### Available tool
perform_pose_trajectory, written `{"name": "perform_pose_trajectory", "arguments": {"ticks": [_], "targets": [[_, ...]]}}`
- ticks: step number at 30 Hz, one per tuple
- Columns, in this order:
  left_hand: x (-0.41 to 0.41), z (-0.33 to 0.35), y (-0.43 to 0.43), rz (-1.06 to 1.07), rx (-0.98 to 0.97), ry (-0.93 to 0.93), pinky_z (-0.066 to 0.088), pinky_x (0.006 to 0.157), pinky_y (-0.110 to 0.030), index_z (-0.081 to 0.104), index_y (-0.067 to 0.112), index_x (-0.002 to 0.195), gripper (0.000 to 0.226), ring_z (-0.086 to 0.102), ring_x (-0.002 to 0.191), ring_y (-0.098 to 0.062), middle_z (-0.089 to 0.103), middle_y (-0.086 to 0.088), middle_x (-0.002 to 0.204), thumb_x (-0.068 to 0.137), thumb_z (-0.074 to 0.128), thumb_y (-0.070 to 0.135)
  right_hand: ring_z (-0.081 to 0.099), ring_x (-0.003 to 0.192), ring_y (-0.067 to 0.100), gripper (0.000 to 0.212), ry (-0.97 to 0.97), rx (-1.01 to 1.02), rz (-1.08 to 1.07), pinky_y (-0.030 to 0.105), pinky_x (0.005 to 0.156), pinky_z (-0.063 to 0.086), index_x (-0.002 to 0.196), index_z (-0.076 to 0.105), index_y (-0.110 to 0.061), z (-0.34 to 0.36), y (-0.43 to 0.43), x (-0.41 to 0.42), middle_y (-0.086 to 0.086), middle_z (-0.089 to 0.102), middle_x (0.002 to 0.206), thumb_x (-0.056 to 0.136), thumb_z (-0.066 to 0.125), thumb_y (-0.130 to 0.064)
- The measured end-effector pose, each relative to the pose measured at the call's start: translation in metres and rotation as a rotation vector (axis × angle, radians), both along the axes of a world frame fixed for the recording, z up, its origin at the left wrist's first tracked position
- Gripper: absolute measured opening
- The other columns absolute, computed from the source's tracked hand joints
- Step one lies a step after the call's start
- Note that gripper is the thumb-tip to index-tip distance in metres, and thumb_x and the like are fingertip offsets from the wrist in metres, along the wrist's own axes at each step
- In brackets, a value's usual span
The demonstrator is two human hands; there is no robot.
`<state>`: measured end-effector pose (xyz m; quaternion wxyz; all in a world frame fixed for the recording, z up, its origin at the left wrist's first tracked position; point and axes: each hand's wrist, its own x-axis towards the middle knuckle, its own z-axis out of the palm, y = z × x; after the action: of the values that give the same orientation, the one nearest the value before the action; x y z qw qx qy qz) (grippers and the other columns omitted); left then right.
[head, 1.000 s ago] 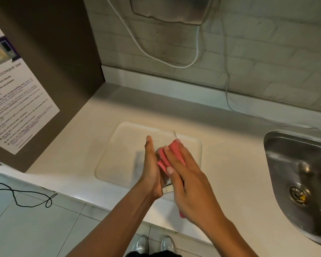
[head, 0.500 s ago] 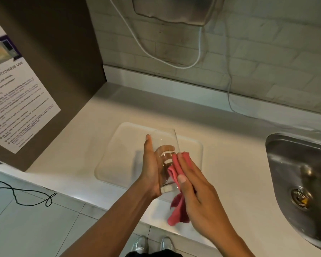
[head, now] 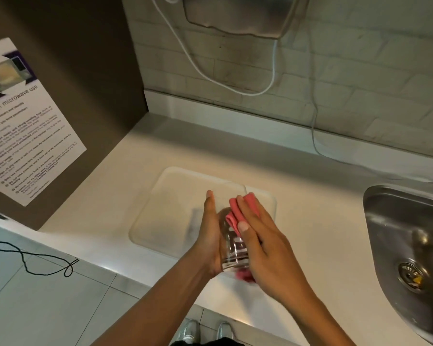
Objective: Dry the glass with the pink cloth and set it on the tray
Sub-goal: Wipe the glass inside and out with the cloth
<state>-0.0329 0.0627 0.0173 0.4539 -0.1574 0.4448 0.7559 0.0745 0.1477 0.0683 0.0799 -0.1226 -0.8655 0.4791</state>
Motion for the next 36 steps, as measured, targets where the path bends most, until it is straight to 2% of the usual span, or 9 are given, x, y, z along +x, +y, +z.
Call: {"name": "perform_pose_trajectory", "arguments": {"ticks": [4,7,13,16,18,21,24,30,36], "targets": [[0.006,0.005,0.0,0.012,0.01,0.027,0.06,0.097,-0.054,0.077,0.012,0.13,0.095,0.073,0.12,-0.041,0.078,-0.022,0.127,0.089,0.041,0.089,0.009,0.14,-0.024,0.042,0.005,0.026,0.018,-0.003,0.107,0.009,0.145,0.03,-0.064,-0.004,0.007,-0.006,-0.05,0.012,0.152,0.106,0.032,-0.048],[0.006,0.012,-0.002,-0.007,0.015,0.094,0.065,0.084,-0.048,0.078,0.011,0.128,0.088,0.077,0.112,-0.039,0.078,-0.022,0.125,0.086,0.055,0.085,0.036,0.138,-0.012,0.047,0.007,-0.052,-0.02,0.021,0.112,0.035,0.145,0.018,-0.068,-0.005,0.01,-0.006,-0.042,0.03,0.151,0.103,0.034,-0.055],[-0.001,0.033,0.001,0.089,0.033,0.007,0.064,0.084,-0.049,0.073,0.004,0.131,0.087,0.076,0.101,-0.039,0.076,-0.026,0.123,0.089,0.058,0.078,0.056,0.115,-0.015,0.037,0.087,-0.215,-0.115,0.019,0.096,0.051,0.137,0.039,-0.065,-0.005,0.011,-0.01,-0.042,0.054,0.129,0.101,0.039,-0.059],[-0.008,0.04,0.002,0.183,0.045,-0.126,0.054,0.097,-0.054,0.065,0.002,0.14,0.089,0.068,0.123,-0.042,0.067,-0.027,0.142,0.093,0.053,0.076,0.068,0.114,0.017,0.044,0.098,-0.219,-0.101,0.044,0.095,0.058,0.142,0.032,-0.066,-0.012,0.004,-0.002,-0.021,0.059,0.137,0.098,0.036,-0.064],[-0.009,0.04,0.004,0.223,0.094,-0.219,0.054,0.087,-0.053,0.078,-0.007,0.112,0.086,0.078,0.101,-0.042,0.079,-0.029,0.115,0.095,0.051,0.074,0.071,0.106,0.033,0.049,0.111,-0.174,-0.092,0.054,0.086,0.059,0.146,0.023,-0.065,-0.018,0.001,0.003,-0.007,0.057,0.143,0.099,0.035,-0.061],[-0.003,0.033,0.007,0.228,0.219,-0.289,0.052,0.078,-0.05,0.081,-0.013,0.08,0.088,0.082,0.07,-0.04,0.082,-0.028,0.088,0.1,0.048,0.067,0.072,0.102,0.027,0.053,0.207,-0.003,-0.027,0.041,0.082,0.061,0.152,0.018,-0.055,-0.025,0.001,0.011,-0.012,0.028,0.164,0.102,0.034,-0.049],[-0.001,0.024,0.007,0.203,0.238,-0.29,0.063,0.069,-0.045,0.082,-0.01,0.075,0.088,0.082,0.066,-0.037,0.081,-0.028,0.078,0.1,0.047,0.067,0.034,0.147,0.035,0.053,0.301,0.286,0.118,0.045,0.112,0.042,0.158,0.016,-0.04,-0.037,0.005,0.015,-0.011,0.008,0.169,0.108,0.032,-0.041],[0.004,0.018,0.005,0.089,0.277,-0.253,0.067,0.063,-0.038,0.086,0.0,0.082,0.068,0.083,0.074,-0.032,0.082,-0.017,0.084,0.098,0.055,0.059,0.014,0.154,0.027,0.05,0.363,0.622,0.171,0.037,0.122,0.022,0.156,0.026,-0.029,-0.036,0.021,0.0,0.001,0.019,0.165,0.108,0.033,-0.044],[0.003,0.016,0.01,0.184,0.214,-0.287,0.068,0.06,-0.041,0.077,-0.001,0.104,0.056,0.082,0.068,-0.036,0.082,-0.021,0.085,0.098,0.058,0.051,0.016,0.147,-0.009,0.048,0.242,0.332,0.024,0.001,0.109,0.02,0.153,0.014,-0.054,-0.028,0.014,-0.012,-0.032,0.009,0.162,0.106,0.023,-0.052]]}}
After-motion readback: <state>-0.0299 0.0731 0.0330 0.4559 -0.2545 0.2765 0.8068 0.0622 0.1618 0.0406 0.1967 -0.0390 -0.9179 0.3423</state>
